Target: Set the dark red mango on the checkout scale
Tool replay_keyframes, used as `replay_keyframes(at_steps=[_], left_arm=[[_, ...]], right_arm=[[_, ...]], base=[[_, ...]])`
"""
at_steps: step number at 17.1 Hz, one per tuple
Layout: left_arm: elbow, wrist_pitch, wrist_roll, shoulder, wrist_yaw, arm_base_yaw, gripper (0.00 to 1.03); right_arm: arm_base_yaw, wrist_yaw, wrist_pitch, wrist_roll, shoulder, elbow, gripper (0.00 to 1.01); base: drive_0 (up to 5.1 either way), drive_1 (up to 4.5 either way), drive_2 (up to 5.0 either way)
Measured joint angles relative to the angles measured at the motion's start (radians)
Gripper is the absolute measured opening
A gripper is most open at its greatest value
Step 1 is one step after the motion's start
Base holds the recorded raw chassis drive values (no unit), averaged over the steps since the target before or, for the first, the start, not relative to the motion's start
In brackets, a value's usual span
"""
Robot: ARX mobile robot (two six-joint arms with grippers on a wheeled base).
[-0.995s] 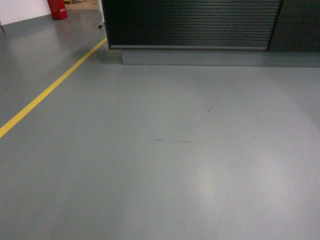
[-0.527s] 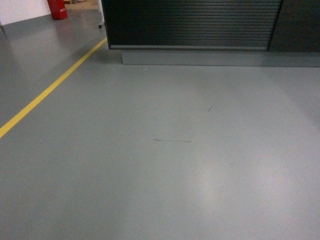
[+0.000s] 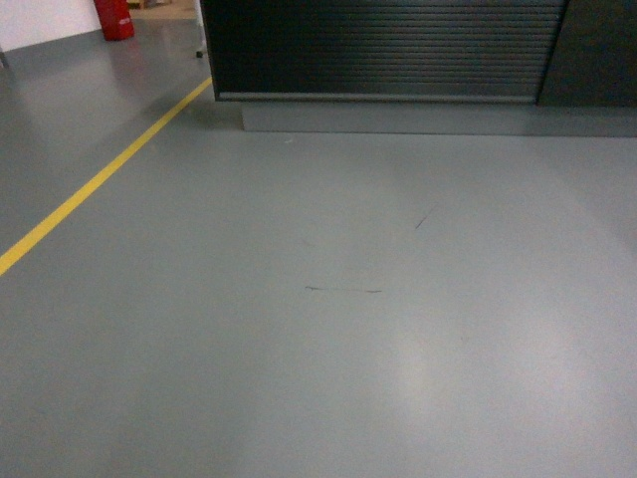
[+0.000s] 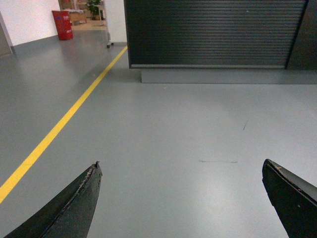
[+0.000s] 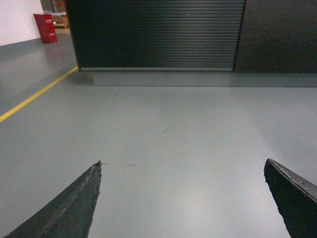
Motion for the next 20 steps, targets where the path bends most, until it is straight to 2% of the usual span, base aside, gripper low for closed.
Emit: replay_keyframes(at_steps=[20], left_arm=[[0.000,-0.002,0.002,0.000,0.000,0.000,0.98]], right_arm=[[0.000,0.000,-0.001,0.000,0.000,0.000,0.98]], base=[[0.0,4.12,-4.1]])
